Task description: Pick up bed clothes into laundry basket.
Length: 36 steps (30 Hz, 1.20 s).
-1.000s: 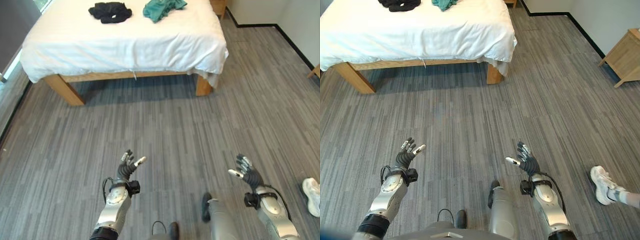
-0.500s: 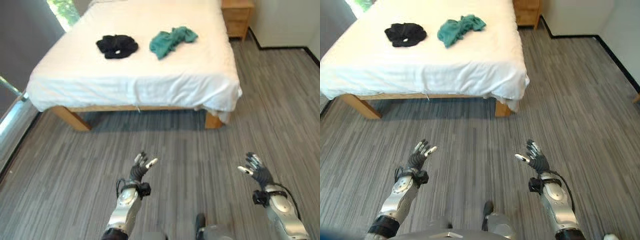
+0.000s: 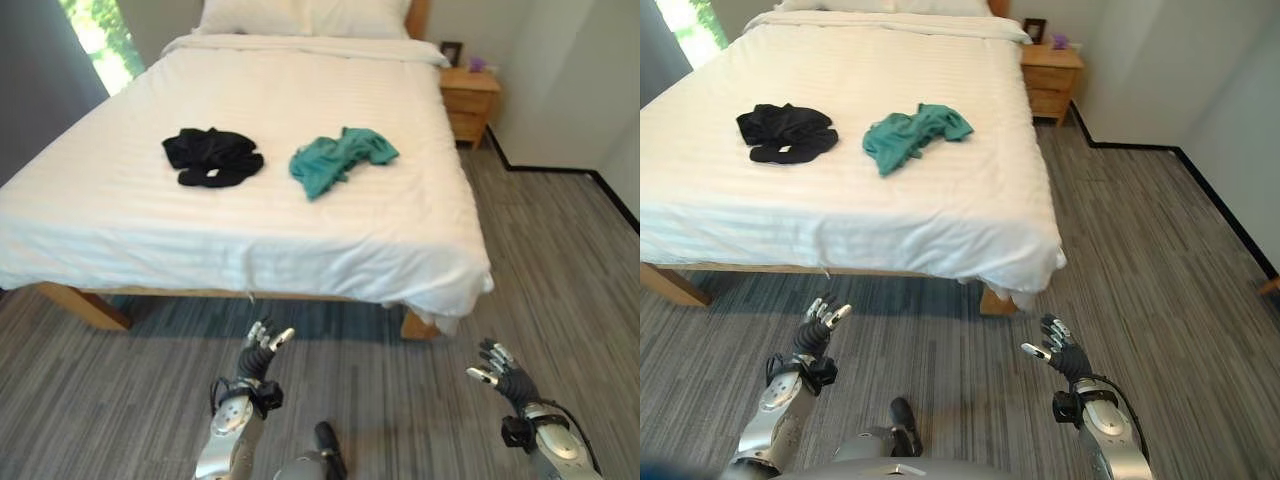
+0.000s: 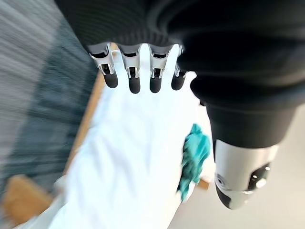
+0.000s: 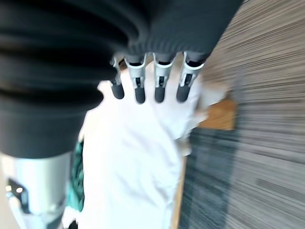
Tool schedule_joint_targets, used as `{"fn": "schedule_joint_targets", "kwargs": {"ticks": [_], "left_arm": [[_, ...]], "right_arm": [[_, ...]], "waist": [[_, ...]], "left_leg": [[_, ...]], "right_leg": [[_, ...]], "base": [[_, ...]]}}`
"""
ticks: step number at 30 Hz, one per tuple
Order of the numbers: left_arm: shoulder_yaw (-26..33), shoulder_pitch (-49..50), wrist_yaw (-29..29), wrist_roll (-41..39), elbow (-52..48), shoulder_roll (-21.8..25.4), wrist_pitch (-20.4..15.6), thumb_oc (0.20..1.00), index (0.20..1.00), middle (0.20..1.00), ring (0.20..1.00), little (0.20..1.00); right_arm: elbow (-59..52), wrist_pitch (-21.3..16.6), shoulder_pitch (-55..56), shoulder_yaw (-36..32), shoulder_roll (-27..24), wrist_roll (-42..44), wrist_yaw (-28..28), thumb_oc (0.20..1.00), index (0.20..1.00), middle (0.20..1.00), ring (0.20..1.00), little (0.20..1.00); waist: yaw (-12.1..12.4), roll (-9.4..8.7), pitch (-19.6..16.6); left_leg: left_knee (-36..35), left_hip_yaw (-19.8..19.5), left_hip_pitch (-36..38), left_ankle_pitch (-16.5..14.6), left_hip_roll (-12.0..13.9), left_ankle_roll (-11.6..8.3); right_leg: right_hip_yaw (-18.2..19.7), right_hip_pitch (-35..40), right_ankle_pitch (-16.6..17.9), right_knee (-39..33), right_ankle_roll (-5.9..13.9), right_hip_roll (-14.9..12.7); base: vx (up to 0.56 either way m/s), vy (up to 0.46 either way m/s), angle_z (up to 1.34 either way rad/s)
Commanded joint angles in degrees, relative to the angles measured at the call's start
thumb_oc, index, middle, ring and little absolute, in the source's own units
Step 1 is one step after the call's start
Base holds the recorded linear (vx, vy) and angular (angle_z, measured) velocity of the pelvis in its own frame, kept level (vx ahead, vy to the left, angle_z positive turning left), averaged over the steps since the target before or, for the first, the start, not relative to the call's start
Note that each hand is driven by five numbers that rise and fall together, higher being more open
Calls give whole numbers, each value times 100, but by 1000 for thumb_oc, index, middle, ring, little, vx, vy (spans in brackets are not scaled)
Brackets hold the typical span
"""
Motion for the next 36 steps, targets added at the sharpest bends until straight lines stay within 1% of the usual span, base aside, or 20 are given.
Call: {"fn": "schedule_joint_targets", "kwargs": {"ticks": [1,2,3,4,7,8,9,10,11,12,15,16,17,22,23,26,27,29,32,36], "left_arm": [[-135,-261,-19,291,-340,254,-302,1000,1000,1000,1000,1000],[-131,-264,-19,291,-338,254,-303,1000,1000,1000,1000,1000],[-189,-326,-46,448,-310,334,-295,1000,1000,1000,1000,1000],[-227,-373,-97,484,-322,412,-280,1000,1000,1000,1000,1000],[-328,-443,-246,518,-388,521,-258,1000,1000,1000,1000,1000],[-386,-428,-308,527,-379,543,-257,1000,1000,1000,1000,1000],[-387,-429,-308,527,-379,543,-257,1000,1000,1000,1000,1000],[-456,-413,-365,531,-229,546,-276,1000,1000,1000,1000,1000],[-457,-418,-365,531,-225,545,-280,1000,1000,1000,1000,1000],[-504,-468,-441,495,-95,558,-292,1000,1000,1000,1000,1000],[-469,-374,-507,552,-119,569,-314,1000,1000,1000,1000,1000],[-446,-273,-587,540,-137,545,-267,1000,1000,1000,1000,1000],[-388,-178,-610,488,-143,538,-285,1000,1000,1000,1000,1000],[-453,210,-800,77,-225,438,-206,1000,1000,1000,1000,1000],[-583,259,-855,48,-278,509,-167,1000,1000,1000,1000,1000],[-758,274,-942,-29,-370,534,-135,1000,1000,1000,1000,1000],[-1012,285,-996,-150,-396,619,-106,1000,1000,1000,1000,1000],[-937,300,-995,-158,-393,566,-108,1000,1000,1000,1000,1000],[-1223,250,-996,-210,-459,734,-132,1000,1000,1000,1000,1000],[-1278,142,-887,-319,-580,933,-203,1000,1000,1000,1000,1000]], "right_arm": [[-47,-366,-427,-326,98,171,-93,1000,1000,1000,1000,1000],[-42,-369,-434,-324,98,173,-93,1000,1000,1000,1000,1000],[-29,-348,-446,-302,82,110,-74,1000,1000,1000,1000,1000],[-109,-300,-431,-319,26,-10,-56,1000,1000,1000,1000,1000],[-290,-325,-355,-497,-82,-31,-12,1000,1000,1000,1000,1000],[-301,-324,-326,-601,-156,-123,-21,1000,1000,1000,1000,1000],[-302,-323,-325,-603,-155,-124,-20,1000,1000,1000,1000,1000],[-273,-326,-309,-811,-331,-332,-106,1000,1000,1000,1000,1000],[-273,-326,-311,-813,-331,-333,-106,1000,1000,1000,1000,1000],[-317,-318,-386,-1196,-703,-648,-234,1000,1000,1000,1000,1000],[-318,-295,-551,-1427,-1079,-1027,-325,1000,1000,1000,1000,1000],[-344,-242,-588,-1493,-1230,-1196,-300,1000,1000,1000,1000,1000],[-222,-165,-742,-1600,-1585,-1518,-342,1000,1000,1000,1000,1000],[-123,7,-1930,-1522,-3117,-2438,-463,1000,1000,1000,1000,1000],[39,123,-2356,-1234,-3566,-2803,-317,1000,1000,1000,1000,1000],[445,240,-3161,-488,-4004,-3106,-112,1000,1000,1000,1000,1000],[879,321,-3725,37,-4265,-3616,-165,1000,1000,1000,1000,1000],[1041,291,-4041,337,-4256,-3611,-211,1000,1000,1000,1000,1000],[2361,273,-5431,1735,-4123,-4191,-526,1000,1000,1000,1000,1000],[3560,263,-6592,2864,-3819,-4432,-662,1000,1000,1000,1000,1000]], "waist": [[109,405,187],[97,388,191],[-10,503,251],[-102,536,284],[-243,520,283],[-333,460,269],[-353,477,268],[-522,352,265],[-523,359,271],[-619,215,287],[-498,83,280],[-470,86,239],[-395,36,215],[-167,130,147],[-74,160,135],[-31,198,183],[146,176,208],[65,216,213],[194,297,272],[319,387,426]], "left_leg": [[-716,-355,817,533,171,-605],[-713,-361,812,530,150,-598],[-779,-559,1002,417,182,-560],[-835,-748,1189,332,142,-569],[-846,-1071,1381,180,145,-722],[-846,-1275,1488,52,105,-792],[-846,-1299,1477,68,126,-796],[-846,-1664,1674,-136,71,-903],[-846,-1666,1674,-126,80,-906],[-846,-2284,1812,-334,58,-992],[-846,-2465,1820,-343,63,-1017],[-846,-2549,1807,-325,88,-1039],[-842,-2649,1788,-324,96,-1048],[-837,-2932,1570,-153,290,-1194],[-840,-3007,1529,-170,354,-1235],[-846,-3104,1474,-145,406,-1286],[-846,-3160,1419,-111,425,-1307],[-846,-3155,1421,-116,433,-1311],[-846,-3220,1304,-60,451,-1338],[-846,-3293,1035,31,465,-1382]], "right_leg": [[323,-1761,2396,2108,575,-589],[323,-1776,2372,2147,581,-612],[379,-2168,2155,2426,479,-529],[353,-2465,1935,2285,378,-622],[-37,-2839,1801,1147,235,-1090],[-51,-2805,1749,603,285,-1155],[-94,-2768,1789,536,273,-1134],[618,-2727,1685,-614,364,-814],[606,-2698,1726,-672,358,-803],[1726,-2785,1820,-1409,618,-538],[1569,-2700,1944,-1350,653,-627],[1499,-2620,1830,-1372,609,-648],[1523,-2568,1845,-1402,576,-605],[1113,-2228,1709,-1882,400,-415],[1007,-2157,1612,-1916,350,-364],[927,-2146,1580,-1919,281,-320],[862,-2139,1578,-1946,251,-295],[867,-2142,1576,-1943,248,-287],[806,-2200,1554,-1963,206,-233],[769,-2424,1589,-1963,185,-214]], "base": [[377,222,49],[430,154,44],[311,34,113],[443,18,102],[408,-116,115],[299,-143,107],[486,-255,94],[313,-178,90],[648,-380,124],[330,-205,148],[210,-219,170],[144,-240,113],[139,-194,65],[88,-169,43],[2,-113,34],[36,-83,42],[3,-56,26],[1,-18,3],[-3,-22,-3],[-76,-20,8]]}}
